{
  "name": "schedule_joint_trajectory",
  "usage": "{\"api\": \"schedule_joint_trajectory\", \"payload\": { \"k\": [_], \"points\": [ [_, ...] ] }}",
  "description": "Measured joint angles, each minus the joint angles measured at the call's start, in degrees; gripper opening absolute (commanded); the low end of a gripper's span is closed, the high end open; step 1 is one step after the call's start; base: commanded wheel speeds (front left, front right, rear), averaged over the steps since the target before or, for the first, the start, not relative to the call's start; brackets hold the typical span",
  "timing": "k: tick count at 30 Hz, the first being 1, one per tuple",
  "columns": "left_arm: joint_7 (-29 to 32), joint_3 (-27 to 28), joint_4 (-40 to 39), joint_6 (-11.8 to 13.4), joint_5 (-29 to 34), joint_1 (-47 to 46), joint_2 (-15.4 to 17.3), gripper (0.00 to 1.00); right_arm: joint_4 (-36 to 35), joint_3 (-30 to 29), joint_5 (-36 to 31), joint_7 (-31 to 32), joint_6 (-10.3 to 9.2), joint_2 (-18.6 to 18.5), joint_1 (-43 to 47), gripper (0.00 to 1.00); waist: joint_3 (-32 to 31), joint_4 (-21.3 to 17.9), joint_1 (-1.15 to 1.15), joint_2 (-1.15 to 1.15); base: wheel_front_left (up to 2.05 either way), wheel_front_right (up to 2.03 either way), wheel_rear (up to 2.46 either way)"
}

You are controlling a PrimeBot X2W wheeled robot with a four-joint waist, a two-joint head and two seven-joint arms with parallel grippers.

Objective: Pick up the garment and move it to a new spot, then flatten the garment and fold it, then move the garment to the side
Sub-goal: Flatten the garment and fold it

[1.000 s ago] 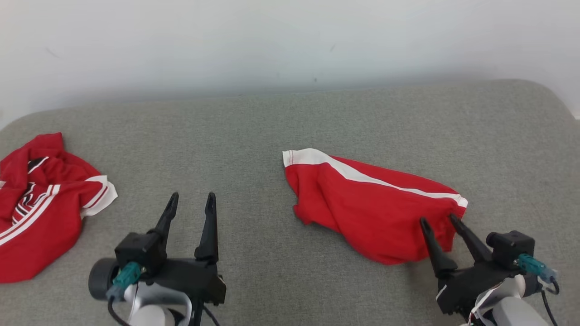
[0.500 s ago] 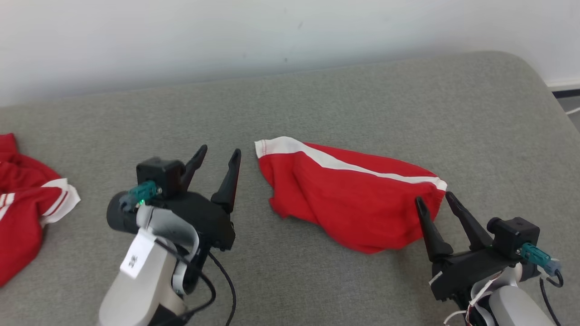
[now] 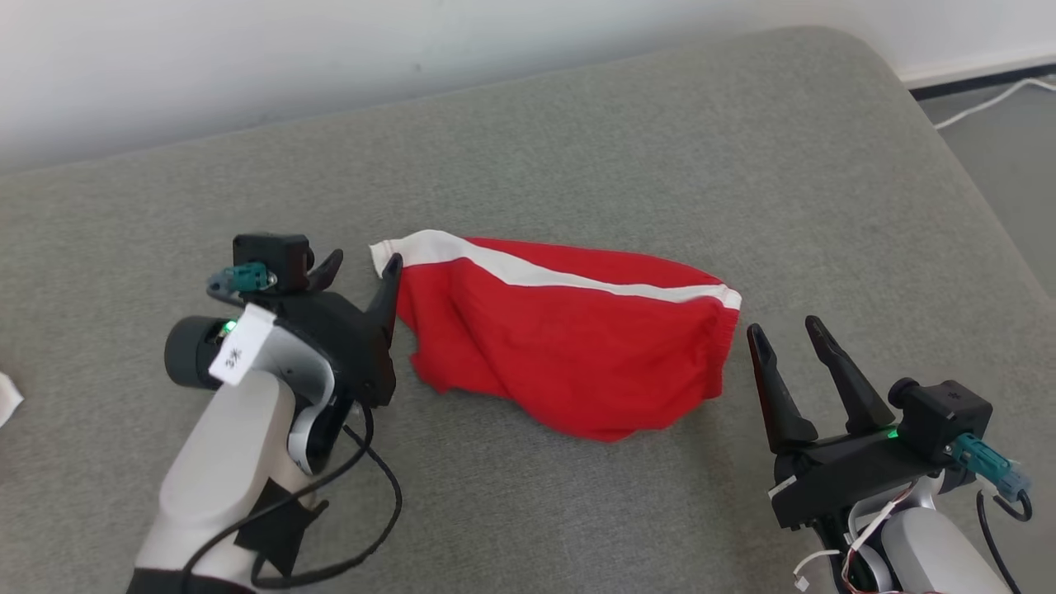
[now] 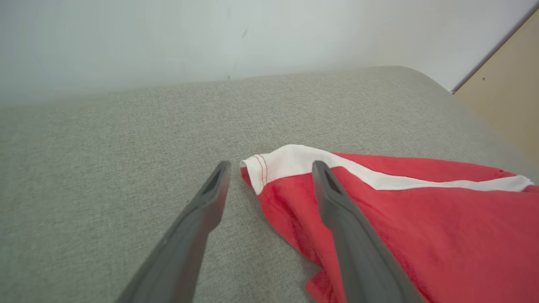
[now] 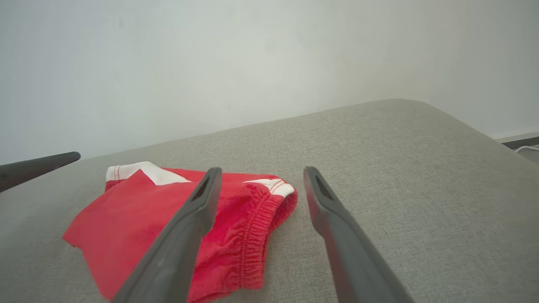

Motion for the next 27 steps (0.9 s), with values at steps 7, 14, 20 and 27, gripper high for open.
{"api": "schedule_joint_trajectory", "payload": {
  "k": [7, 14, 20, 27],
  "points": [
    [1.57, -0.05, 6.76, -0.93, 0.01, -5.06, 0.37, 1.0, -1.76, 0.16, 0.0, 0.37, -0.45, 0.13, 0.0, 1.0, 2.05, -2.61, 0.0, 0.0, 0.0, 0.0, 0.0],
    [2.19, 0.11, 12.67, -1.01, 0.38, -6.63, 2.16, 1.0, -3.25, 0.29, -0.01, 1.15, -0.78, 0.07, -0.01, 1.0, 3.33, -4.34, 0.0, 0.0, 0.0, 0.0, 0.0],
    [1.03, -0.31, 15.36, -1.51, 0.2, -8.9, 0.77, 0.45, -3.74, -0.32, -0.01, 1.38, -1.47, -0.27, 0.16, 1.0, 3.78, -4.56, 0.0, 0.0, 0.0, 0.0, 0.0],
    [-1.47, -1.92, 17.7, -1.96, 0.74, -11.16, 0.54, 0.0, -3.85, -0.35, -0.01, 1.89, -1.55, -0.4, 0.34, 1.0, 3.24, -3.56, 0.0, 0.0, 0.0, 0.0, 0.0]
  ]
}}
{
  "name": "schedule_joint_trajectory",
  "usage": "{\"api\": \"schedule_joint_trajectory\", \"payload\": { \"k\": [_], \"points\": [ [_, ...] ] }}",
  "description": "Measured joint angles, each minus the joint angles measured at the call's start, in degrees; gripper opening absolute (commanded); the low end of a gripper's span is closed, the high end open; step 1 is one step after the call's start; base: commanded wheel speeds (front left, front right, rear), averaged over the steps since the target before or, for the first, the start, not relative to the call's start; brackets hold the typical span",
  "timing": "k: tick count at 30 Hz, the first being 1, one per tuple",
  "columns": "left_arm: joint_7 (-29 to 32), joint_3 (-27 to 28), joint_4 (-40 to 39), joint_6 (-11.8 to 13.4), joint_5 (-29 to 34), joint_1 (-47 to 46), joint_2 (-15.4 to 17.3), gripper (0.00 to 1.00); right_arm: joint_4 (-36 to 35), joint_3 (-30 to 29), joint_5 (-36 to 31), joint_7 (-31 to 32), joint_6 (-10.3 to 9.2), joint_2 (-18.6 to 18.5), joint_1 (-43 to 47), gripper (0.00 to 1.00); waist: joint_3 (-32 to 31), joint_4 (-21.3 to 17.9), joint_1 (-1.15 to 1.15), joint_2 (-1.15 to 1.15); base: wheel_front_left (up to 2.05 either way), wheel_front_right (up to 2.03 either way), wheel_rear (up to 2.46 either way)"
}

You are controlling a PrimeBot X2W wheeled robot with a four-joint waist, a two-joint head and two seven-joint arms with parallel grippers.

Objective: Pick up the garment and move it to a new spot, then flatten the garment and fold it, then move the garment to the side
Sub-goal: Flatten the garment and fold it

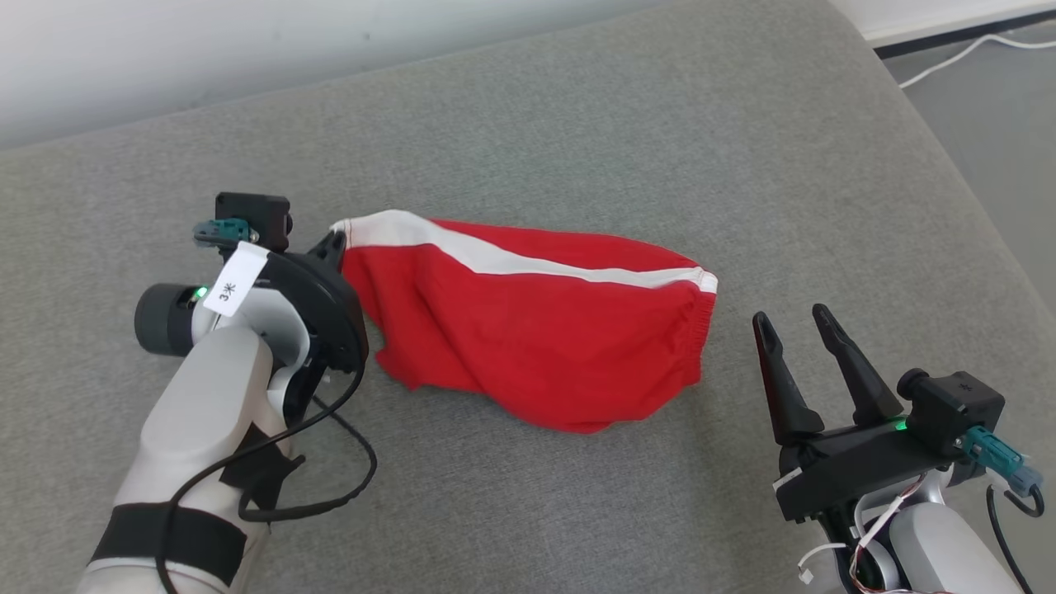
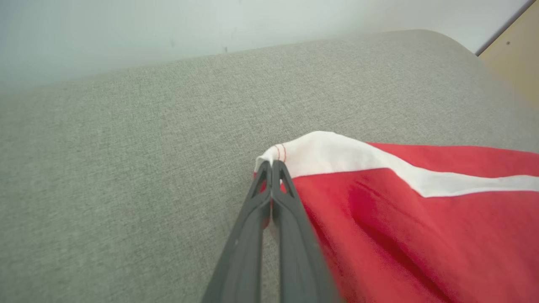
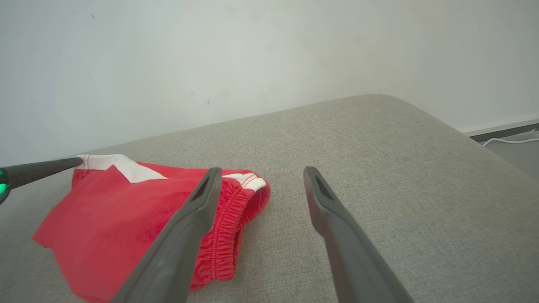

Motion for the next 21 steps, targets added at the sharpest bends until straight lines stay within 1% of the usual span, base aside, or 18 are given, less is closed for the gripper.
{"api": "schedule_joint_trajectory", "payload": {
  "k": [2, 7, 13, 17, 21],
  "points": [
    [-1.27, 0.02, 0.13, -0.01, -0.01, -0.54, -0.26, 0.0, 0.01, -0.07, 0.0, 0.12, -0.4, -0.23, 0.16, 1.0, -0.25, 0.49, 0.0, 0.0, 0.0, 0.0, 0.0],
    [-5.03, -0.33, 0.2, -0.05, -0.11, 0.35, -0.85, 0.0, 0.51, 0.0, 0.01, 0.49, -0.42, -0.35, 0.98, 1.0, -1.33, 1.99, -0.01, 0.0, 0.0, 0.0, 0.0],
    [-9.85, -1.91, -0.94, -0.48, 0.09, 6.76, -0.96, 0.0, 1.75, -0.31, 0.03, 0.53, -0.42, -0.64, 1.06, 1.0, -3.22, 4.42, -0.01, 0.0, 0.0, 0.0, 0.0],
    [-12.59, -2.54, -3.14, -0.48, 0.15, 10.77, -0.97, 0.0, 2.41, -0.68, 0.22, 0.7, -0.42, -0.7, 2.44, 1.0, -4.59, 6.53, -0.02, -0.01, 0.0, 0.0, 0.0],
    [-14.49, -3.16, -5.46, 0.07, 0.53, 14.27, -1.0, 0.0, 3.37, -0.67, 0.38, 0.97, -0.43, -0.71, 3.82, 1.0, -5.93, 9.05, -0.01, 0.0, 0.0, 0.0, 0.0]
  ]
}}
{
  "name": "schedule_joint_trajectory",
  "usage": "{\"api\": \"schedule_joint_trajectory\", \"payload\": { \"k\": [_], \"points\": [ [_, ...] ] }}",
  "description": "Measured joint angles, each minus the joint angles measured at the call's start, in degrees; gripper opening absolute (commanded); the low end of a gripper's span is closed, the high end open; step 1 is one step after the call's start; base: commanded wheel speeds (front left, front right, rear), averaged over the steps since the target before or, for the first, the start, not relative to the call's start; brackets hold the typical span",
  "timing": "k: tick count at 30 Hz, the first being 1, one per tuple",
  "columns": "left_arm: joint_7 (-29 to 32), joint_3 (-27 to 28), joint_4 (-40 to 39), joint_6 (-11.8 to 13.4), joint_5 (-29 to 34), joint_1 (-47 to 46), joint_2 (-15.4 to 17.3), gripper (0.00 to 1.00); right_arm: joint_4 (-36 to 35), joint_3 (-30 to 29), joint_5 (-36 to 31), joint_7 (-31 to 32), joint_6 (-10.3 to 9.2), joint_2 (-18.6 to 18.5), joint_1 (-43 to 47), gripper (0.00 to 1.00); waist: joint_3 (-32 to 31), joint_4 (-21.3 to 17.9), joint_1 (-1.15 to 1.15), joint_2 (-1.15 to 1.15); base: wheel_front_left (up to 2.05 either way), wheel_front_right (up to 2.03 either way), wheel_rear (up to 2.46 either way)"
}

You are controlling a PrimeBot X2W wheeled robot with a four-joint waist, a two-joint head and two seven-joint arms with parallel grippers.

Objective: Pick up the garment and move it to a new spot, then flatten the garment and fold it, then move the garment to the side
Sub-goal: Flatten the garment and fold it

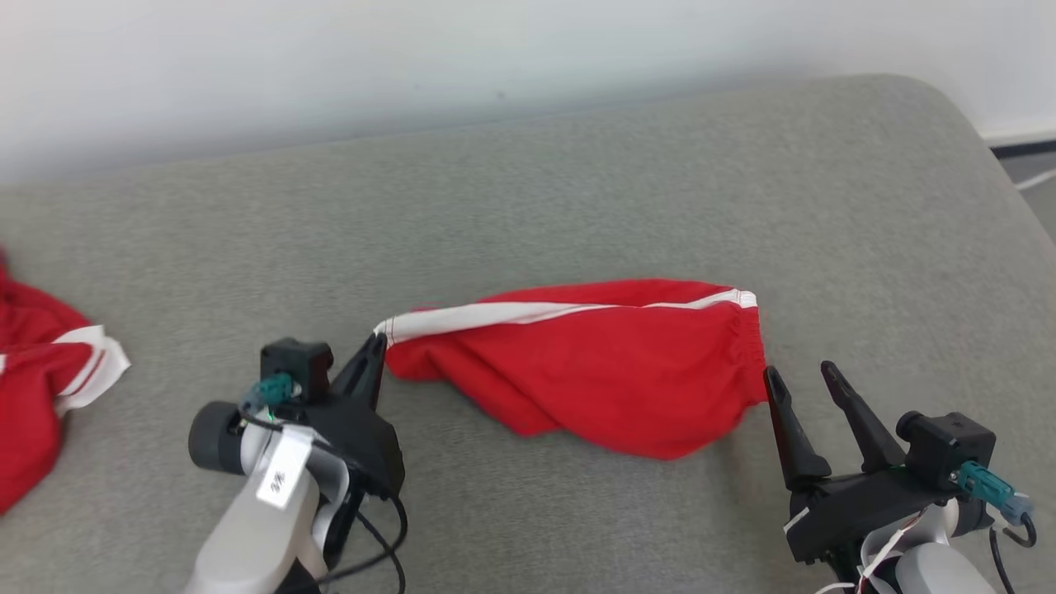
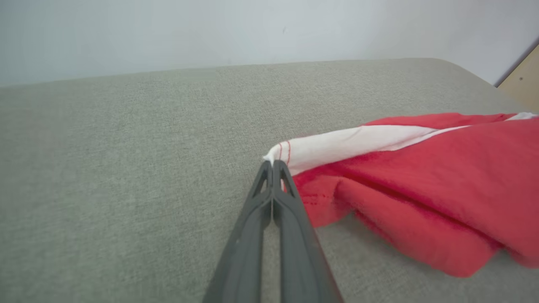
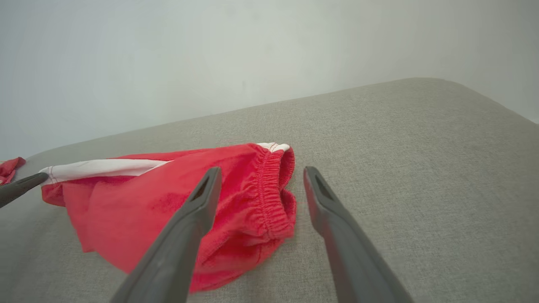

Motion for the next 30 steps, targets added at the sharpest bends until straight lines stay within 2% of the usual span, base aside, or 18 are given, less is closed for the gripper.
{"api": "schedule_joint_trajectory", "payload": {
  "k": [8, 19, 20, 21, 22, 30],
  "points": [
    [-0.79, -0.78, -6.12, 1.99, 1.05, 6.12, 1.54, 0.0, 0.64, -0.03, 0.55, 0.38, -0.25, 0.02, 1.98, 1.0, -2.37, 5.45, 0.0, 0.0, 0.0, 0.0, 0.0],
    [-0.19, -0.21, -11.93, 1.97, -0.91, 13.32, 1.43, 0.0, 0.85, 0.97, 0.74, 2.04, -0.51, 0.42, 0.98, 1.0, -3.47, 10.86, 0.0, 0.0, 0.0, 0.0, 0.0],
    [-0.16, -0.19, -12.25, 1.97, -1.01, 13.42, 1.38, 0.24, 0.9, 0.94, 0.74, 2.08, -0.51, 0.35, 0.5, 1.0, -3.41, 10.86, 0.0, 0.0, 0.0, 0.0, 0.0],
    [-0.11, -0.12, -12.87, 2.0, -1.01, 13.44, 1.37, 0.59, 0.86, 0.89, 0.74, 2.09, -0.51, 0.23, 0.14, 1.0, -3.34, 10.85, 0.0, 0.0, 0.0, 0.0, 0.0],
    [-0.11, 0.11, -13.6, 2.24, -1.13, 13.44, 1.31, 1.0, 0.89, 0.89, 0.74, 2.44, -0.51, 0.1, -0.23, 1.0, -3.26, 10.85, 0.01, 0.0, 0.0, 0.0, 0.0],
    [0.76, 1.18, -18.74, 4.49, -1.65, 13.32, 1.33, 1.0, 2.02, 0.71, 0.7, 4.5, -0.49, -0.89, -4.71, 1.0, -2.6, 11.41, 0.01, 0.0, 0.0, 0.0, 0.0]
  ]
}}
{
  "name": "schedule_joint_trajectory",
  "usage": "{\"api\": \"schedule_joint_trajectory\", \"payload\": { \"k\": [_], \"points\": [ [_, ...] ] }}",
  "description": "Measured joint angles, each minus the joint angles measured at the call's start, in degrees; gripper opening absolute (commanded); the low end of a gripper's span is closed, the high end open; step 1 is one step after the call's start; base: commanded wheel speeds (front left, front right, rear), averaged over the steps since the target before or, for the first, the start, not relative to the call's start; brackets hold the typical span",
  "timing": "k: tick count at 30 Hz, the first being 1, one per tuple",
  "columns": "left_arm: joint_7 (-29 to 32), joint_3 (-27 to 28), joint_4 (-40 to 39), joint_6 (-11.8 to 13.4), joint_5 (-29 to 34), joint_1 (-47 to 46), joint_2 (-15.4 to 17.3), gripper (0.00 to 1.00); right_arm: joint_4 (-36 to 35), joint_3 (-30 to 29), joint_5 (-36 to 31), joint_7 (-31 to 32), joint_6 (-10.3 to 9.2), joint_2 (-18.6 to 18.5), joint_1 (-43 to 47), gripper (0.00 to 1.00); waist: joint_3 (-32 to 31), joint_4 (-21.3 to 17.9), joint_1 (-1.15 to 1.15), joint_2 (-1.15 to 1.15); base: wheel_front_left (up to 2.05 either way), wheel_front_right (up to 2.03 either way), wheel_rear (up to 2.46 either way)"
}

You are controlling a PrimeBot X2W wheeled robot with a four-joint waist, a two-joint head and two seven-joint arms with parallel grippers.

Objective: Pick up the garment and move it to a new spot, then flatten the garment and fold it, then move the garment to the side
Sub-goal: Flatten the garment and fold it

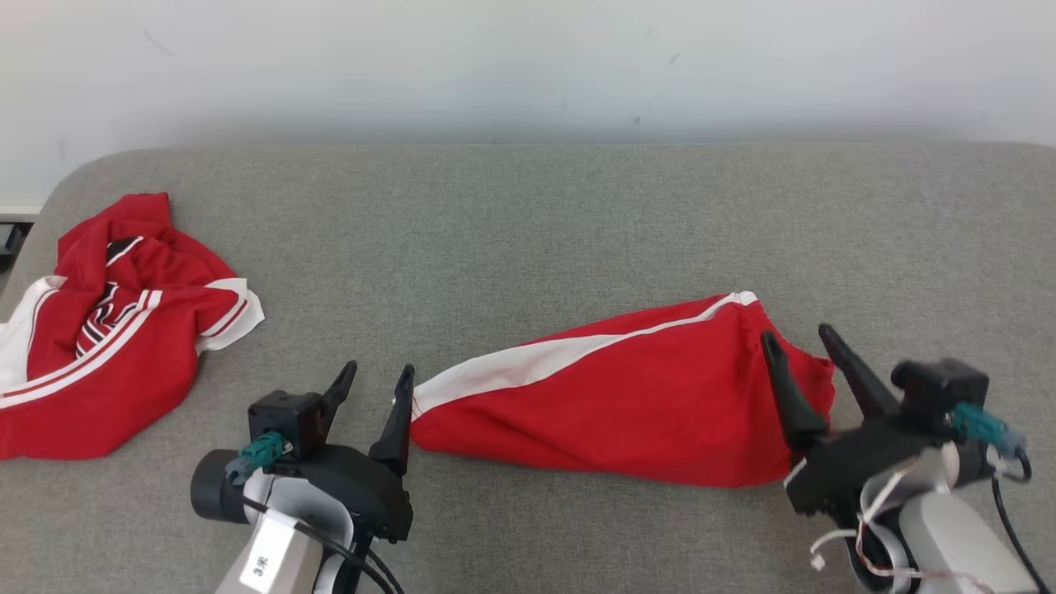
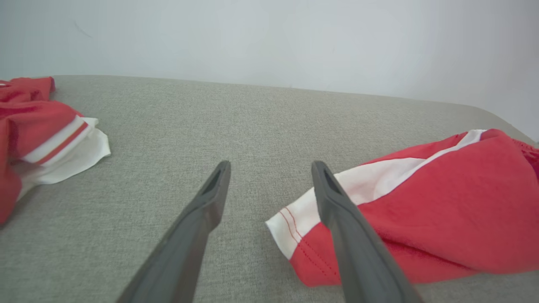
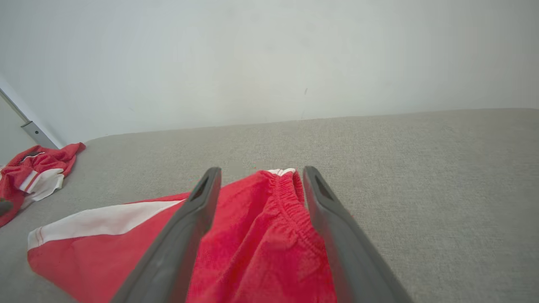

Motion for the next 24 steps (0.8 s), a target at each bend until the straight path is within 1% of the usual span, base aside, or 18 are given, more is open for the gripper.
{"api": "schedule_joint_trajectory", "payload": {
  "k": [3, 6, 8, 10, 13, 18, 24],
  "points": [
    [1.75, 0.12, -0.86, 0.08, -0.21, -0.18, 0.18, 1.0, 1.11, 0.55, -0.27, 1.9, 0.02, -0.38, -3.36, 1.0, 0.18, 0.12, 0.0, 0.0, 0.0, 0.0, 0.0],
    [5.3, 0.08, -0.9, -0.08, -1.46, -0.3, 0.15, 1.0, 2.91, 1.11, -0.35, 4.79, 0.03, -0.63, -7.14, 1.0, 0.56, 0.11, 0.0, 0.0, 0.0, 0.0, 0.0],
    [8.23, -0.2, -0.41, -1.14, -1.98, -0.57, 0.14, 1.0, 4.85, 1.47, -0.4, 6.79, 0.11, -0.68, -10.14, 1.0, 0.98, 0.05, 0.0, 0.0, 0.0, 0.0, 0.0],
    [10.57, -0.2, -0.26, -1.41, -2.54, -1.08, 0.19, 1.0, 6.89, 2.08, -0.41, 8.94, 0.35, -0.84, -13.0, 1.0, 1.43, -0.05, 0.0, 0.0, 0.0, 0.0, 0.0],
    [13.05, 0.03, -0.26, -1.53, -3.56, -1.64, 0.12, 1.0, 10.56, 2.4, -0.31, 11.73, 0.54, -0.92, -16.26, 1.0, 2.13, -0.14, 0.0, 0.0, 0.0, 0.0, 0.0],
    [17.14, 0.05, -0.29, -1.53, -4.47, -3.6, 0.13, 1.0, 15.92, 3.36, -0.22, 16.36, 0.6, -1.12, -18.84, 1.0, 3.12, 0.1, 0.0, 0.0, 0.0, 0.0, 0.0],
    [20.74, 0.13, -0.2, -1.51, -5.2, -3.76, 0.09, 1.0, 21.15, 4.41, 0.57, 19.71, 1.27, 0.83, -22.86, 1.0, 4.21, 0.37, 0.0, 0.0, 0.0, 0.0, 0.0]
  ]
}}
